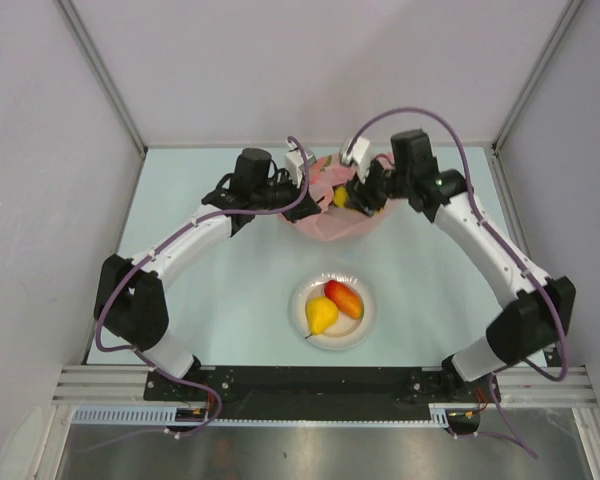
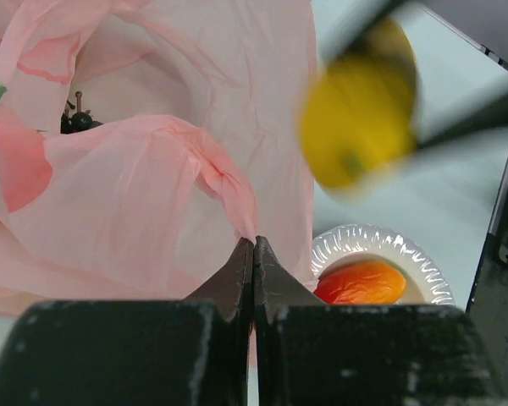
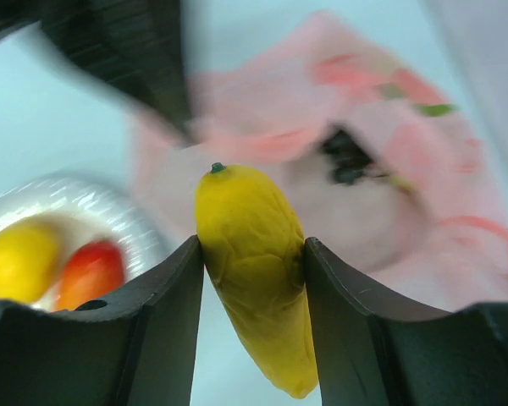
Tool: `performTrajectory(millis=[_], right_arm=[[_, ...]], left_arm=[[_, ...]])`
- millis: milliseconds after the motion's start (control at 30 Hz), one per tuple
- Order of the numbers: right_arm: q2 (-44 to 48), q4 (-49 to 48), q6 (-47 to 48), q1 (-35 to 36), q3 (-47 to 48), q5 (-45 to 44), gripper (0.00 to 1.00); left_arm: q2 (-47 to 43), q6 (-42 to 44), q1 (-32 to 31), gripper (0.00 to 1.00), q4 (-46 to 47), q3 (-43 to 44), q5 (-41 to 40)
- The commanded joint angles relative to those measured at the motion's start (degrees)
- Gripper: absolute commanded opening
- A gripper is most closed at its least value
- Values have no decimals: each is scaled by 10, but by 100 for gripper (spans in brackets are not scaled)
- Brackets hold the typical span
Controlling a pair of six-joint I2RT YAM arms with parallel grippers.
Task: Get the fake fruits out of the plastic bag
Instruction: Place the fake fruit on the plate.
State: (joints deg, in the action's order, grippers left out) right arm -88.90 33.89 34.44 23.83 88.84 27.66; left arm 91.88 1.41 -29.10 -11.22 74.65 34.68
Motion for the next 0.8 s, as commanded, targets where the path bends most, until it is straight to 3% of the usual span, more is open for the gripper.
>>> performTrajectory(millis=[0,133,333,533,767], right_arm=[[109,87,43,79,-102,23,27],[177,76,67,101,-235,28,29],[185,92,60,174,-301,-5,29],[149,-7,-153,146,-317,-23,28],[92,-80,-302,79,-315,-41,27]], left_arm=[[1,-11,3,0,23,3,-5],[3,-43,3,0,40,-5,-4],[-3,-98,1,0,63,-26,18],[-26,-108,-1,0,72,-45,17],[-58,-106,-5,0,71,-76,19]])
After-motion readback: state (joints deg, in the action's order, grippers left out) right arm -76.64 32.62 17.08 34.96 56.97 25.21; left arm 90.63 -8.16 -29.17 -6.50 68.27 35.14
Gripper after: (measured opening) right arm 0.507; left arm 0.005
